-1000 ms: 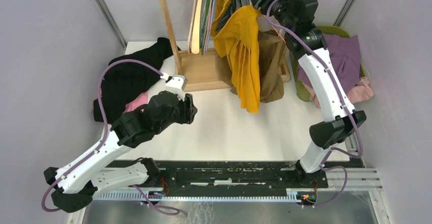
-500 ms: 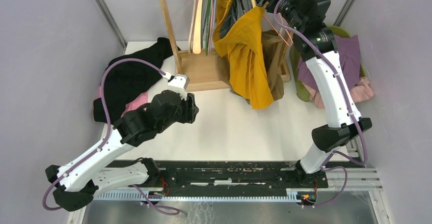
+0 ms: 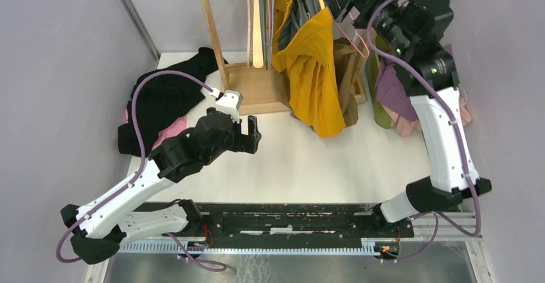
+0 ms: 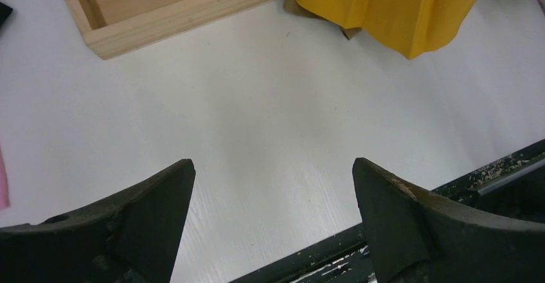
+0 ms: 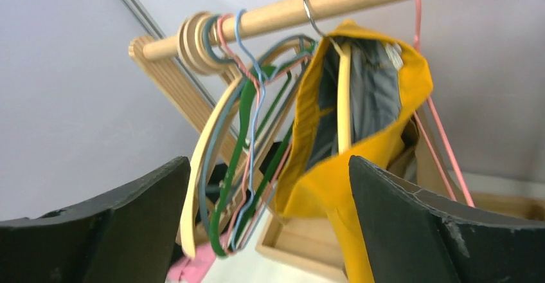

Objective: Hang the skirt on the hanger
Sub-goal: Place the hanger at the clothesline, then reset both arms

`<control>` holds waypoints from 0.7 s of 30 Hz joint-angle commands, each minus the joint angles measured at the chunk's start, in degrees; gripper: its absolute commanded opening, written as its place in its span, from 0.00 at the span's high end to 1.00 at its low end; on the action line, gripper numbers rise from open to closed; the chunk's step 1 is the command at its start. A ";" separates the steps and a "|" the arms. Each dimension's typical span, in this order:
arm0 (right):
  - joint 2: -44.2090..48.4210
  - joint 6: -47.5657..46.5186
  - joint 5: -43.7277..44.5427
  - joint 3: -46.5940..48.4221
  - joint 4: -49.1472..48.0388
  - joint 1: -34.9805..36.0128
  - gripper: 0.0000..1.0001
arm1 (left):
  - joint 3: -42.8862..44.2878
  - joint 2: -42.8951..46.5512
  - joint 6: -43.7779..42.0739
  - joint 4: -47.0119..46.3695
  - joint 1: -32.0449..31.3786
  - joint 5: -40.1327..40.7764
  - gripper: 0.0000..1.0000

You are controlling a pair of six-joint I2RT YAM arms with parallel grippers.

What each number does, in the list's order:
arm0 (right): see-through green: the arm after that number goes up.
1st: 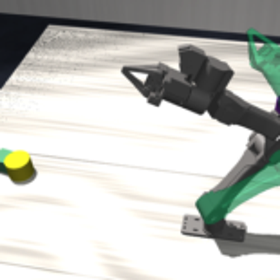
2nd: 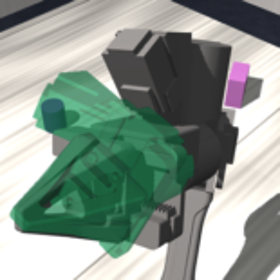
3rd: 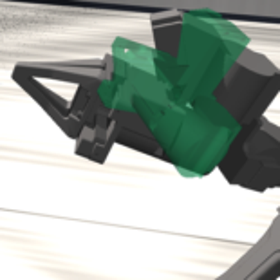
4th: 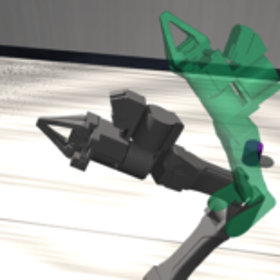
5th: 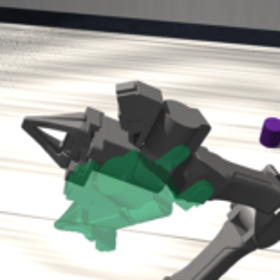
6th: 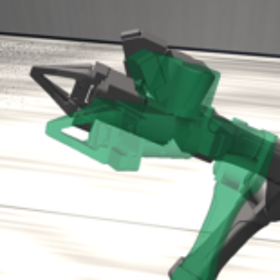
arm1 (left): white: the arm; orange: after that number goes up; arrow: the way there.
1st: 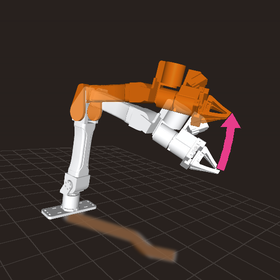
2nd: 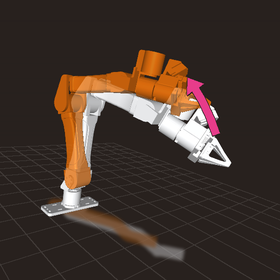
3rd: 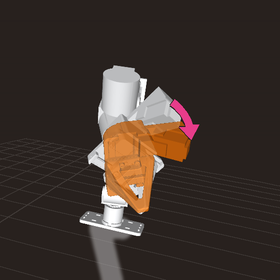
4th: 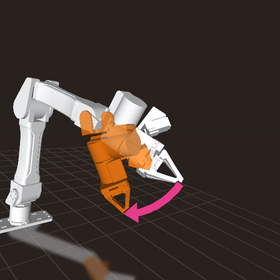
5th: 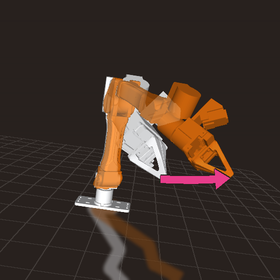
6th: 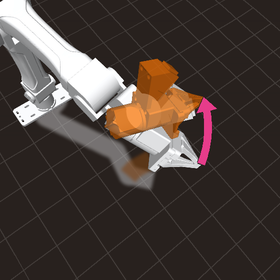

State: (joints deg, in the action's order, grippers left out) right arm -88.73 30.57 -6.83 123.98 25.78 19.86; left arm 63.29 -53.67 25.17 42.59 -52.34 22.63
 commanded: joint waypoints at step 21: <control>24.83 -14.21 13.68 -42.59 8.74 2.23 0.00 | -14.63 0.47 -4.57 -35.02 12.06 -2.64 0.01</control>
State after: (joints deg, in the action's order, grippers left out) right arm -65.84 19.20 -1.67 82.48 37.19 22.76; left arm 51.11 -52.38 20.97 17.58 -47.35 23.97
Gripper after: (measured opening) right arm 0.996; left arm 0.990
